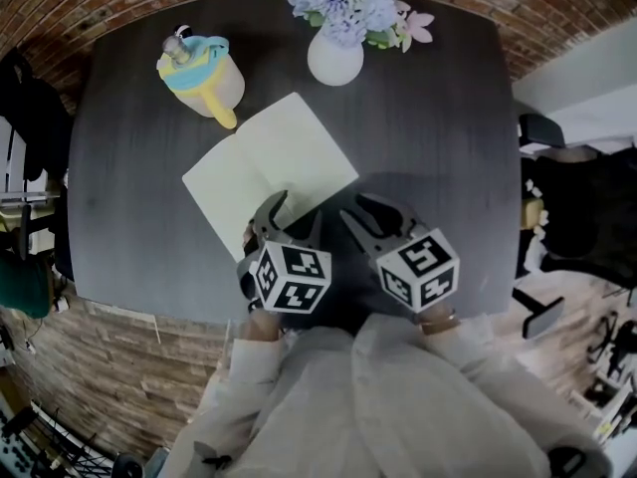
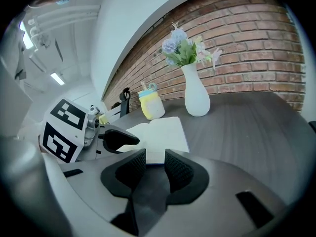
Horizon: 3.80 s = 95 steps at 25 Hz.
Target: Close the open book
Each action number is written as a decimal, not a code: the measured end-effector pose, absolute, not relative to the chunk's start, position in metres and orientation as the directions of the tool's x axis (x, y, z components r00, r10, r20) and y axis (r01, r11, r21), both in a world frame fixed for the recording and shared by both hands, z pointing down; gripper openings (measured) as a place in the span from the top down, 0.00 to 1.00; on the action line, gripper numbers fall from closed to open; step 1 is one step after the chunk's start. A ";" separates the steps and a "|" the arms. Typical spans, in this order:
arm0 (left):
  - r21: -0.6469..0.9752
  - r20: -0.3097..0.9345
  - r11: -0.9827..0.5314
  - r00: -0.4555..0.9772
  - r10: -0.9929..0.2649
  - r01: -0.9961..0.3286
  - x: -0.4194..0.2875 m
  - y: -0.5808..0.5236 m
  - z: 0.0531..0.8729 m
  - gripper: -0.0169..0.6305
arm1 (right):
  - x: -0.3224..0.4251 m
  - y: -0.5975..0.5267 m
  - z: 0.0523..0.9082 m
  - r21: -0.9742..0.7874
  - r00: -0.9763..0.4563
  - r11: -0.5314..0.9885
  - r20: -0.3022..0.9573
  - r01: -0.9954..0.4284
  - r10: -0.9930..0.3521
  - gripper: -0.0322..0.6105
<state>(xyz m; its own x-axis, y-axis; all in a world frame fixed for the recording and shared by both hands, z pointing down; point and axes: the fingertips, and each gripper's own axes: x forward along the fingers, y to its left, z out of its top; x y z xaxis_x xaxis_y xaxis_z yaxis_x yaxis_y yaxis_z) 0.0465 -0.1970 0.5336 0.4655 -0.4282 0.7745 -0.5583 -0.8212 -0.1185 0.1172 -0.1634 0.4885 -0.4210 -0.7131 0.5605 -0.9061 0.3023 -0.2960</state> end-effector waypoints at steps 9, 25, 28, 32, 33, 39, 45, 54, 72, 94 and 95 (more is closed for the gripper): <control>-0.238 0.804 -0.872 0.418 -0.424 -0.427 0.054 -0.198 0.544 0.60 | 0.122 -0.166 0.496 -0.304 -0.413 0.284 0.575 -0.909 -0.706 0.77; -0.315 0.823 -0.889 0.371 -0.430 -0.333 0.056 -0.200 0.553 0.60 | 0.130 -0.166 0.504 -0.325 -0.400 0.248 0.582 -0.912 -0.708 0.77; -0.339 0.816 -0.886 0.371 -0.444 -0.316 0.057 -0.200 0.552 0.60 | 0.132 -0.166 0.505 -0.332 -0.398 0.239 0.587 -0.913 -0.705 0.77; -0.352 0.807 -0.886 0.381 -0.450 -0.302 0.058 -0.201 0.552 0.61 | 0.132 -0.166 0.508 -0.330 -0.393 0.233 0.590 -0.915 -0.705 0.77; -0.348 0.809 -0.889 0.384 -0.445 -0.297 0.059 -0.200 0.552 0.61 | 0.132 -0.166 0.508 -0.330 -0.393 0.234 0.590 -0.915 -0.706 0.77; -0.374 0.801 -0.888 0.390 -0.454 -0.266 0.063 -0.191 0.553 0.76 | 0.135 -0.165 0.510 -0.325 -0.384 0.224 0.600 -0.919 -0.702 0.77; -0.416 0.776 -0.871 0.397 -0.489 -0.259 0.063 -0.187 0.549 0.83 | 0.142 -0.167 0.514 -0.327 -0.363 0.194 0.609 -0.925 -0.705 0.77; -0.397 0.755 -0.864 0.425 -0.499 -0.309 0.059 -0.184 0.539 0.87 | 0.147 -0.173 0.521 -0.407 -0.366 0.122 0.601 -0.905 -0.710 0.77; -0.320 0.712 -0.841 0.476 -0.517 -0.436 0.051 -0.169 0.525 0.90 | 0.133 -0.194 0.513 -0.705 -0.529 0.059 0.471 -0.706 -0.706 0.69; -0.017 0.626 -0.664 0.510 -0.590 -0.748 0.019 -0.166 0.492 0.94 | 0.102 -0.190 0.463 -0.630 -0.642 0.337 0.347 -0.699 -0.684 0.90; 0.007 0.625 -0.658 0.517 -0.585 -0.753 0.015 -0.165 0.490 0.94 | 0.100 -0.190 0.461 -0.624 -0.646 0.348 0.346 -0.700 -0.680 0.90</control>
<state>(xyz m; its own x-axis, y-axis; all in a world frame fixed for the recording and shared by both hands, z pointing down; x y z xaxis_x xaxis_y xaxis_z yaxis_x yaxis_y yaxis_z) 0.0154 -0.1653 0.4895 0.5170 -0.5850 0.6249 -0.7533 -0.6577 0.0074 0.0998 -0.1899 0.4608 -0.6462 -0.6803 0.3459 -0.6999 0.3476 -0.6239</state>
